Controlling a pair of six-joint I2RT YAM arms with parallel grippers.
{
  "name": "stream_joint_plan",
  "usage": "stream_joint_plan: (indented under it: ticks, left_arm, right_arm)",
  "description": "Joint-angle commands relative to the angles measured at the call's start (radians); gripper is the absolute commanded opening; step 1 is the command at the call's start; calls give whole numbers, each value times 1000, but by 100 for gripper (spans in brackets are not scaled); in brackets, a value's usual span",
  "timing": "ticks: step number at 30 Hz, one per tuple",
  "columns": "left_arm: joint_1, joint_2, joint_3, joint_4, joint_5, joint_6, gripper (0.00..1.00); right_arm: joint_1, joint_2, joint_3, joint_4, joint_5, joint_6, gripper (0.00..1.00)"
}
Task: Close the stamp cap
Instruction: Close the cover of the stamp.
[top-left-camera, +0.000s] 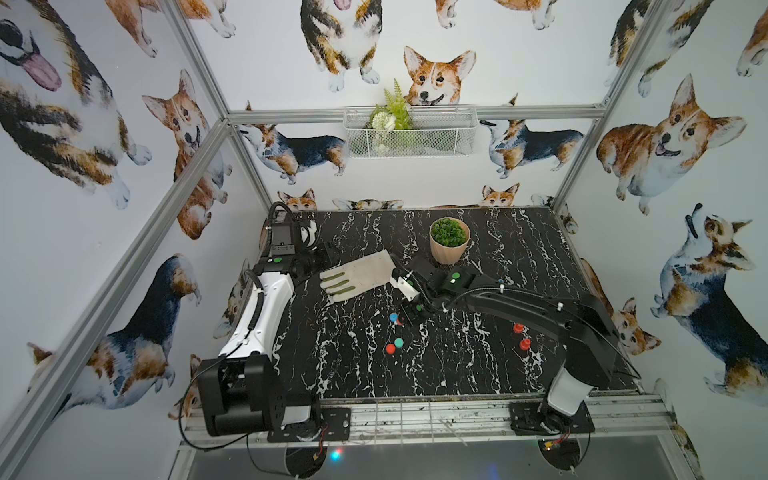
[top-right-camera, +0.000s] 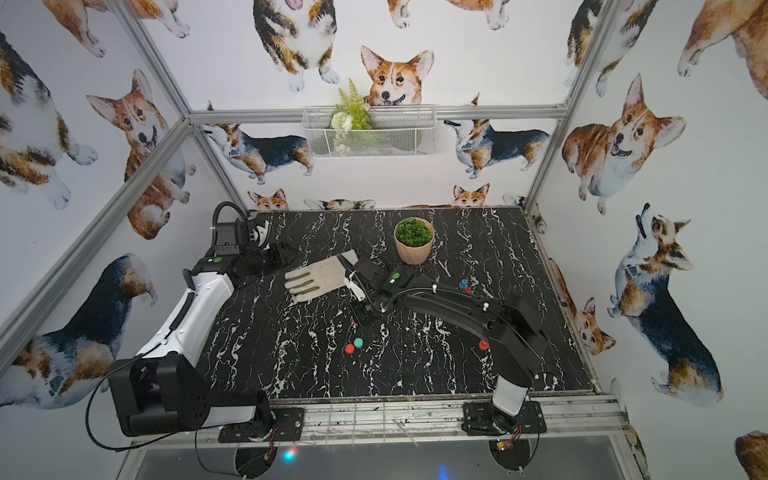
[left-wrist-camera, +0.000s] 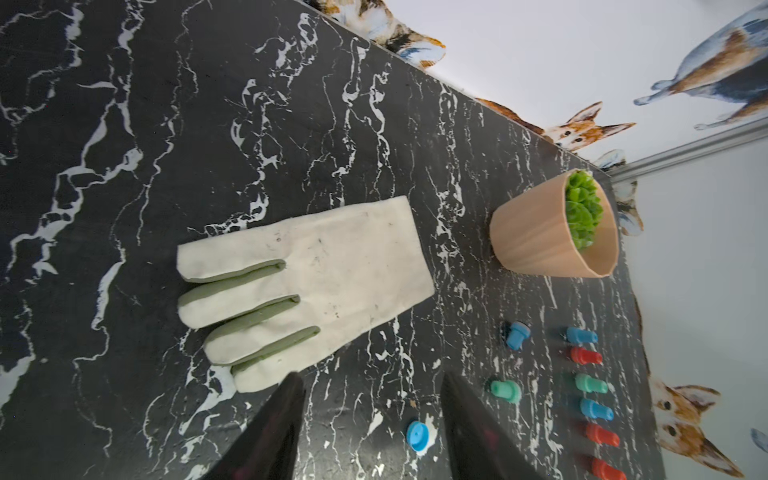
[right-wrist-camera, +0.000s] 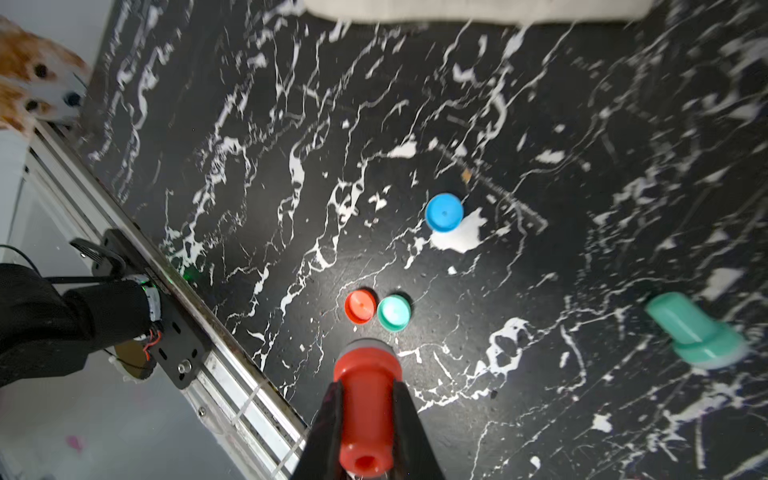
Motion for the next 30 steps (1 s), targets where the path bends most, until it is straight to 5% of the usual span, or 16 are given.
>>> stream_joint_plan:
  ticks: [1, 30]
  left_arm:
    - [8, 5, -39, 85, -59, 33, 56]
    - [10, 6, -69, 118, -76, 14, 56]
  right_arm:
    - [32, 88, 67, -141, -8, 19, 0]
    - [81, 392, 289, -230, -32, -18, 0]
